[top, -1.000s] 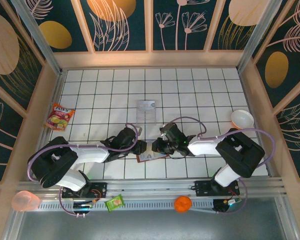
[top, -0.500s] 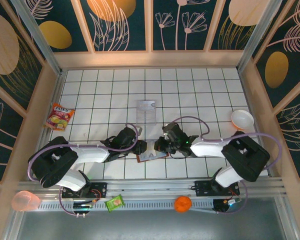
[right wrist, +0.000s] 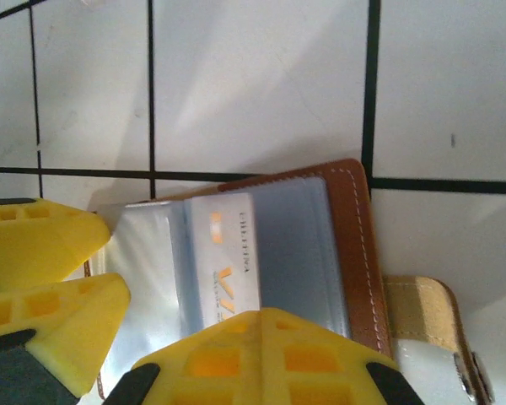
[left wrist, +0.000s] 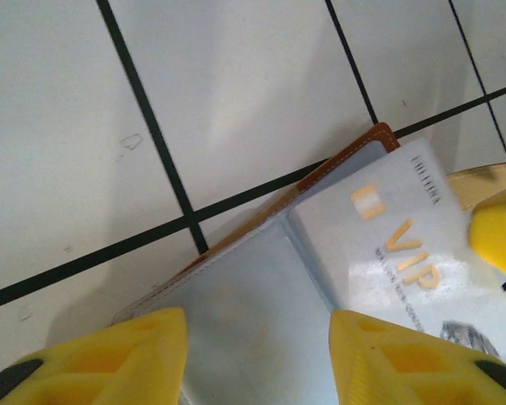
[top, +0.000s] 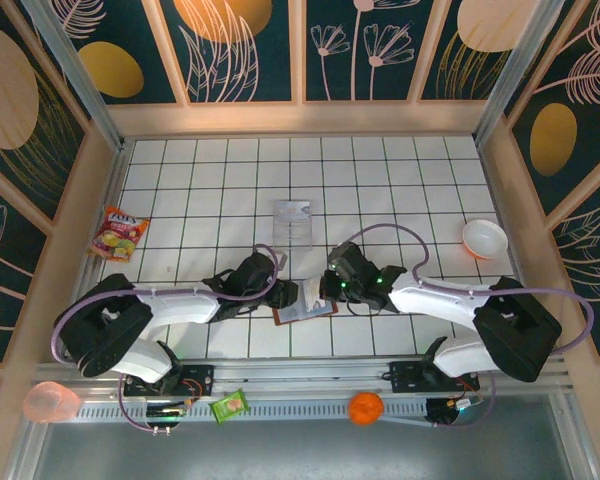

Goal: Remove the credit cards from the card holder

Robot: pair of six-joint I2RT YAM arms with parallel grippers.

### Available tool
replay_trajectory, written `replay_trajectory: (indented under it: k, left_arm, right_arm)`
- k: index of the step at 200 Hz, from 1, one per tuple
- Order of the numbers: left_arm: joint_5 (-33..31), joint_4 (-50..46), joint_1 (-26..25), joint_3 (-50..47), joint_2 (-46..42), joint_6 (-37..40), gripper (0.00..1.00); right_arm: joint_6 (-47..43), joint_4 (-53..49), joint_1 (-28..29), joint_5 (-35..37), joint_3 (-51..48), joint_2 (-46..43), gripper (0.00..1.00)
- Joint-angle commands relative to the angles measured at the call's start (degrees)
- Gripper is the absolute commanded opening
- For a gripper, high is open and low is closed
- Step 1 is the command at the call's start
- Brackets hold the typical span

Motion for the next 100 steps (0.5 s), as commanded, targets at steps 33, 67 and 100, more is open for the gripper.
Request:
replay_trajectory:
  k: [33, 67, 100]
  left_arm:
    - [-4.03, -10.96, 1.02, 0.82, -6.39, 1.13, 0.51]
    - [-2.87, -12.11, 1.11, -3.36, -9.22, -1.52, 0.42]
    - [0.01, -10.62, 1.14, -6.55, -7.80, -3.12, 0.31]
  right_arm:
    - [-5.94, -5.28, 1.72, 3.48, 4.53, 0.95, 0.00]
    - [-6.65, -4.25, 2.65, 4.02, 4.81, 1.34, 0.00]
    - [-7.38, -2.19, 4.13, 1.27, 4.71, 2.28, 0.00]
